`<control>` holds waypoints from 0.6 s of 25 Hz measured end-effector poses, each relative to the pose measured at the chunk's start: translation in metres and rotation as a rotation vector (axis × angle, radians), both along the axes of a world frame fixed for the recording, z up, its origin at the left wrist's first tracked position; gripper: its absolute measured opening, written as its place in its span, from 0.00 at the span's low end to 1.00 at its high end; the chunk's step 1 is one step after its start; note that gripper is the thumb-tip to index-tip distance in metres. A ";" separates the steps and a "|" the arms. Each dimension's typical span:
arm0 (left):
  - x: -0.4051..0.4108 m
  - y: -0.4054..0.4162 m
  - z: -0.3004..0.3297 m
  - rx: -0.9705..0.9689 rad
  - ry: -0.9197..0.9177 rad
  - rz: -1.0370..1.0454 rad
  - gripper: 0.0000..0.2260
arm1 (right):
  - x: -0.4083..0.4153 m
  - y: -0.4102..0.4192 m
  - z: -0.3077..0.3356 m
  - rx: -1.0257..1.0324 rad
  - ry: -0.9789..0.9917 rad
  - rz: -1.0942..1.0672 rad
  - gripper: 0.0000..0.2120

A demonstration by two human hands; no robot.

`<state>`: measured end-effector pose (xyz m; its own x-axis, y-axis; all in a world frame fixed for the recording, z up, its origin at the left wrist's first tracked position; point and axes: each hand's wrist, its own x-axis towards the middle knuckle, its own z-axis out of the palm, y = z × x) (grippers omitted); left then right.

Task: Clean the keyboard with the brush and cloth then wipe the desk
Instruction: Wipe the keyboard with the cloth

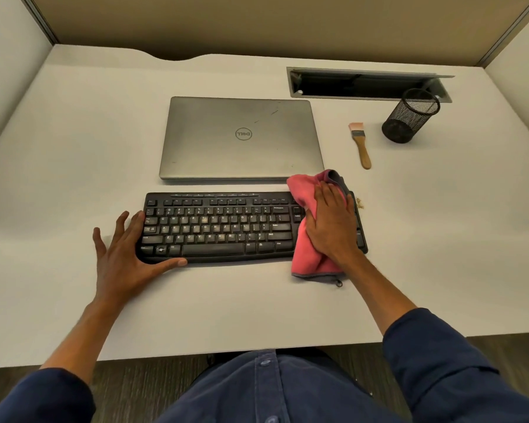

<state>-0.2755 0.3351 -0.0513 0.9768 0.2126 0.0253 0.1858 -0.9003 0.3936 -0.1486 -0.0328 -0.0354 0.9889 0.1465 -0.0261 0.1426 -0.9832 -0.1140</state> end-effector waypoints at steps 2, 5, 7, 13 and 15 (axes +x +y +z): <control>-0.001 -0.001 0.001 -0.010 -0.013 0.004 0.54 | 0.002 -0.014 0.002 0.020 -0.016 -0.028 0.30; 0.000 -0.003 0.003 -0.029 -0.027 0.000 0.54 | 0.007 -0.035 0.003 0.022 -0.015 -0.058 0.29; -0.001 -0.004 0.003 -0.031 -0.037 -0.008 0.53 | 0.010 -0.048 0.015 0.061 -0.008 -0.093 0.27; -0.001 -0.004 0.002 -0.028 -0.024 -0.011 0.55 | 0.009 -0.080 0.057 0.287 -0.182 -0.229 0.20; -0.001 -0.004 0.002 -0.030 -0.016 -0.006 0.56 | 0.011 -0.088 0.053 0.185 -0.128 -0.110 0.25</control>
